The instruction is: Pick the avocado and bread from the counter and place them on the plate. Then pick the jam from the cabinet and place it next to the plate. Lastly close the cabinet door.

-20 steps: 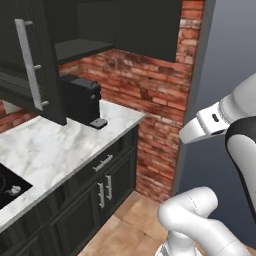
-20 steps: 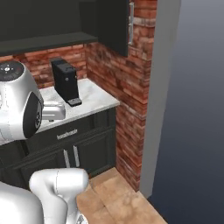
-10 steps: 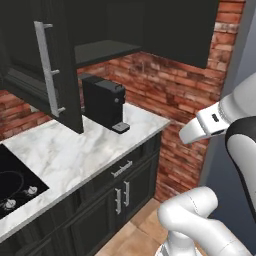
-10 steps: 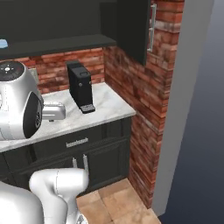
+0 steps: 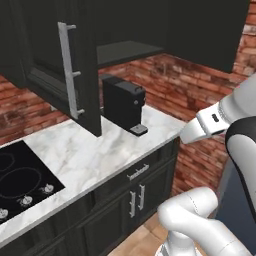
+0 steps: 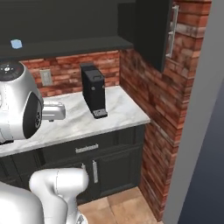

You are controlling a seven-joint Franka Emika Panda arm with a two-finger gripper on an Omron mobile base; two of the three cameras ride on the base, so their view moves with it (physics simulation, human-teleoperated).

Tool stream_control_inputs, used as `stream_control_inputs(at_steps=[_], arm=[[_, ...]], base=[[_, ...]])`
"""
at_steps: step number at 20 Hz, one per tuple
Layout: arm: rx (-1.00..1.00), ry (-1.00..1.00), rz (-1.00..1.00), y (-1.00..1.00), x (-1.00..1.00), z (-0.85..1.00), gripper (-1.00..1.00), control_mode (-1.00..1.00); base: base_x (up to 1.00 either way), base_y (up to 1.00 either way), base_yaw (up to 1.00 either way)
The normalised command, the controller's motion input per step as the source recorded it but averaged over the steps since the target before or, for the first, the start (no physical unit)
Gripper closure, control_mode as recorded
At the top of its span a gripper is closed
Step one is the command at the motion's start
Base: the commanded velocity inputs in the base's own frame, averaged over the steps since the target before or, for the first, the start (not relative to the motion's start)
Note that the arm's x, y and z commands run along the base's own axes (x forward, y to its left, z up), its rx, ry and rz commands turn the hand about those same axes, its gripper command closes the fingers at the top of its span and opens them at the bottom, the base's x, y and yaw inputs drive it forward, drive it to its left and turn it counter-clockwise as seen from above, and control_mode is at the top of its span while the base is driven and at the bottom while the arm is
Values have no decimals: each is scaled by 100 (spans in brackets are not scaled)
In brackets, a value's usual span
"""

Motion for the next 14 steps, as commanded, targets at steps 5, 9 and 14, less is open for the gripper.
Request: stream_control_inputs(at_steps=[5,9,14], arm=[[0,0,0,0,0,0,-100,100],[0,0,0,0,0,0,-100,100],[0,0,0,0,0,0,-100,100]], base=[[49,-7,23],[49,-9,22],[47,-18,21]])
